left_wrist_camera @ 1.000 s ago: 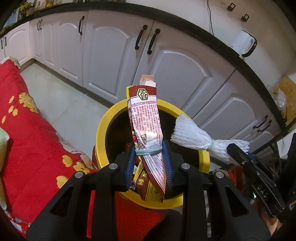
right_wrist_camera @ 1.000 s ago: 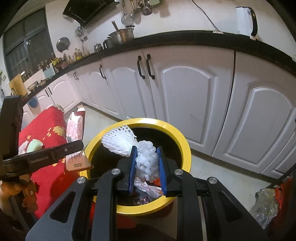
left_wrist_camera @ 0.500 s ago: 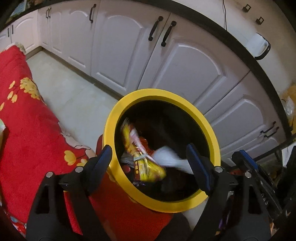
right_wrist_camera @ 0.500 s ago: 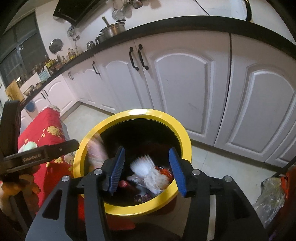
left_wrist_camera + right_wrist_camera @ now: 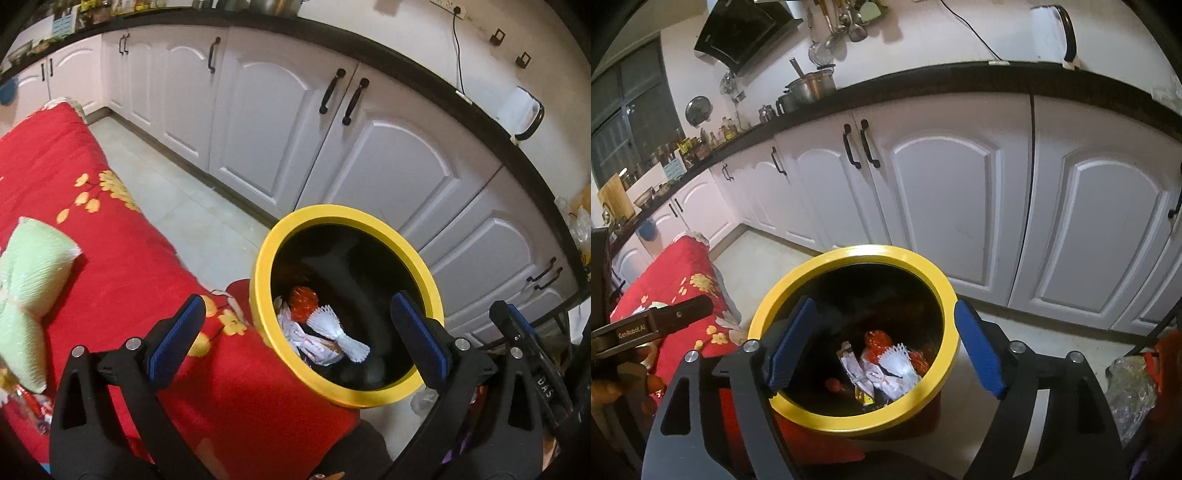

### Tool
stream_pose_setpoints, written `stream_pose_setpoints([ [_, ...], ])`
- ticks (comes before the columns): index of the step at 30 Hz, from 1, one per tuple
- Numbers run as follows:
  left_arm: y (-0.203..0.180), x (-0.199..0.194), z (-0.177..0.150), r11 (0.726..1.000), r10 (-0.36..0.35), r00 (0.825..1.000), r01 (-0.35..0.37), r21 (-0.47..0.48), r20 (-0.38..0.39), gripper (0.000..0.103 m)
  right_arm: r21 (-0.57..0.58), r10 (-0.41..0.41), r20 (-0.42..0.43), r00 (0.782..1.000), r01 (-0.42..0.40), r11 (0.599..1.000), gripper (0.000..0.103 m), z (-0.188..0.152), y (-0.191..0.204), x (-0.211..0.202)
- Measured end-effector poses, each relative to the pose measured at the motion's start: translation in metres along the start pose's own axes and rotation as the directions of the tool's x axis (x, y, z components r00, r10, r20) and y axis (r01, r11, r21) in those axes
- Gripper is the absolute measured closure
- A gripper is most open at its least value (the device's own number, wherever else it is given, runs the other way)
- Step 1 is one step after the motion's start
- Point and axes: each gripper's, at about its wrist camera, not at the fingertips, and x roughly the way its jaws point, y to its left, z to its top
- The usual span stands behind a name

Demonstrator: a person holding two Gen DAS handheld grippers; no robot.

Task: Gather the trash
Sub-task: 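Open both tools to drop the packet and tassel into the bin, then move both tools back over the remaining trash on the bedspread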

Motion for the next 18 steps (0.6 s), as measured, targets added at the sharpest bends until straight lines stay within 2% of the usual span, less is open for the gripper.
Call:
stream_pose_setpoints([
  [18, 0.030, -0.080, -0.006, 0.999, 0.028, 0.990, -0.022, -0.046, 0.135, 0.011, -0.085, 0.067, 0.075, 0.995, -0.060, 0.995, 0.020, 0.009, 0.046, -0.045],
])
